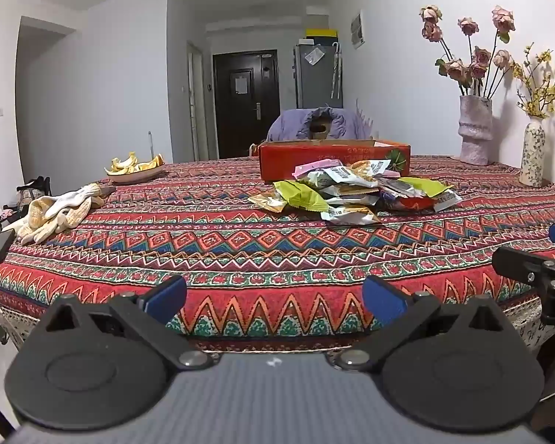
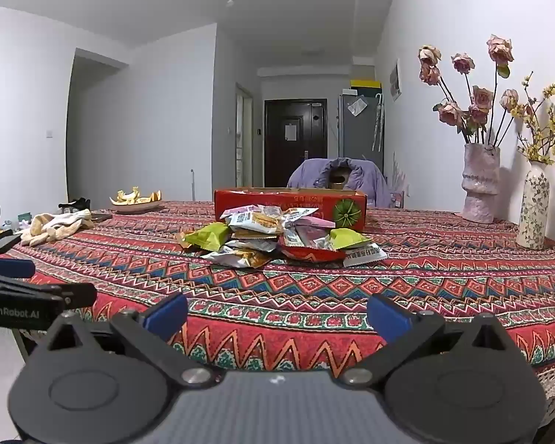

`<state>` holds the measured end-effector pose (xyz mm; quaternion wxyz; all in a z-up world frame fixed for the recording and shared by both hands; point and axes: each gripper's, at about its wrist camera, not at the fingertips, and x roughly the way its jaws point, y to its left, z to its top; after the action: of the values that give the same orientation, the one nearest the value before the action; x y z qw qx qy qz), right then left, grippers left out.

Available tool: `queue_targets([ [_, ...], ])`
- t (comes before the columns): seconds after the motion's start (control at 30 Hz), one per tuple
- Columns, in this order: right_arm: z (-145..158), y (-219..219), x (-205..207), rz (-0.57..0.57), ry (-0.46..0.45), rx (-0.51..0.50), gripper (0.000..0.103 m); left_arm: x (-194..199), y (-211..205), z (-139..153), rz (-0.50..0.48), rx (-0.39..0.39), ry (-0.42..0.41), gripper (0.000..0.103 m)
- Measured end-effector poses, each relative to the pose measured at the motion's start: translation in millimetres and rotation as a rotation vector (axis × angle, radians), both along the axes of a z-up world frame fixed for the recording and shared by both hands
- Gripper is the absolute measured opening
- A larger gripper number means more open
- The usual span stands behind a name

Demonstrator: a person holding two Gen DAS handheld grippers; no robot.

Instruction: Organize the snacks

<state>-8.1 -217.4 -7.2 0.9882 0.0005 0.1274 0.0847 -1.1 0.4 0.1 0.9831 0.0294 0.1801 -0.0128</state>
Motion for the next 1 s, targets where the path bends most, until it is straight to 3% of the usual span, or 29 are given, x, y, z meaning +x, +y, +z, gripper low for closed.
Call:
queue_targets([
  [1.0, 1.5, 1.2, 1.0, -0.003, -0.007, -0.001, 0.103, -1.0, 3.0, 2.4, 0.028, 0.007, -0.011, 0.103],
])
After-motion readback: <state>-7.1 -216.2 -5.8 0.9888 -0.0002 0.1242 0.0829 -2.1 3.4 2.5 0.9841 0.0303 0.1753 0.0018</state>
